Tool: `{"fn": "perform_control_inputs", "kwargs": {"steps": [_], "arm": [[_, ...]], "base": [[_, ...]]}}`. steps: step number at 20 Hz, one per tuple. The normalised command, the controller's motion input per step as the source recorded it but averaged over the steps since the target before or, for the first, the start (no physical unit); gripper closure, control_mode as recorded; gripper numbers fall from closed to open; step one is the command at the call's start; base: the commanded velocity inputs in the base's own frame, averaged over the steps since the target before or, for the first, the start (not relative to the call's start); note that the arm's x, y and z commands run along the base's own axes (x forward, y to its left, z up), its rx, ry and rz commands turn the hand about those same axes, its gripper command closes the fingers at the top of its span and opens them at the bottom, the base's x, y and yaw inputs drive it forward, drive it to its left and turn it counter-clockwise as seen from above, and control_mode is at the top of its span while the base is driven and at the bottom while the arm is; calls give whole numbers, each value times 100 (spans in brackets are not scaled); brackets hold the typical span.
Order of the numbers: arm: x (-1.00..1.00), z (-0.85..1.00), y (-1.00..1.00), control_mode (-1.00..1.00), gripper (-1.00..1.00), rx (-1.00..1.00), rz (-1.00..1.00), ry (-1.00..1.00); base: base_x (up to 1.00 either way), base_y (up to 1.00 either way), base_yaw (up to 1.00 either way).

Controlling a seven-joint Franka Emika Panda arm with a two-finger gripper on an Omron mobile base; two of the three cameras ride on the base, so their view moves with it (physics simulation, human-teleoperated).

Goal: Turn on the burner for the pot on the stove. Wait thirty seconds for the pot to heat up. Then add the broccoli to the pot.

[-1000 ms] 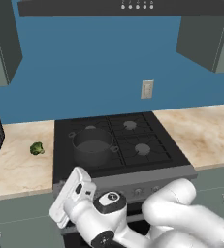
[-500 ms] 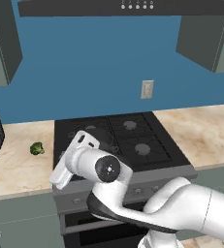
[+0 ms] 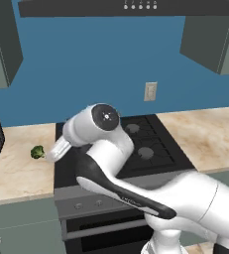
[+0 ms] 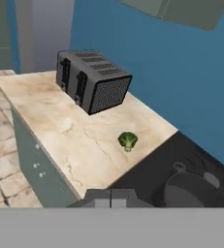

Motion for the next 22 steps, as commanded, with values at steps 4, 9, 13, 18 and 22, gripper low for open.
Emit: {"fn": "perform_control_inputs", "kwargs": {"steps": [4,9,13,18,22], "arm": [[63,20,23,-100,100,-7,-3,41],[80,2,38,-100,-100,-15,-9,27],[23,-10,27,-100,-100,-4,-5,-6],[13,-67,4,-100,-100,20,0,-9],[11,-78,0,-100,-100,20,0,-5]], "base": [[0,0,0],[0,0,0],[0,0,0],[0,0,0],[0,0,0]]}}
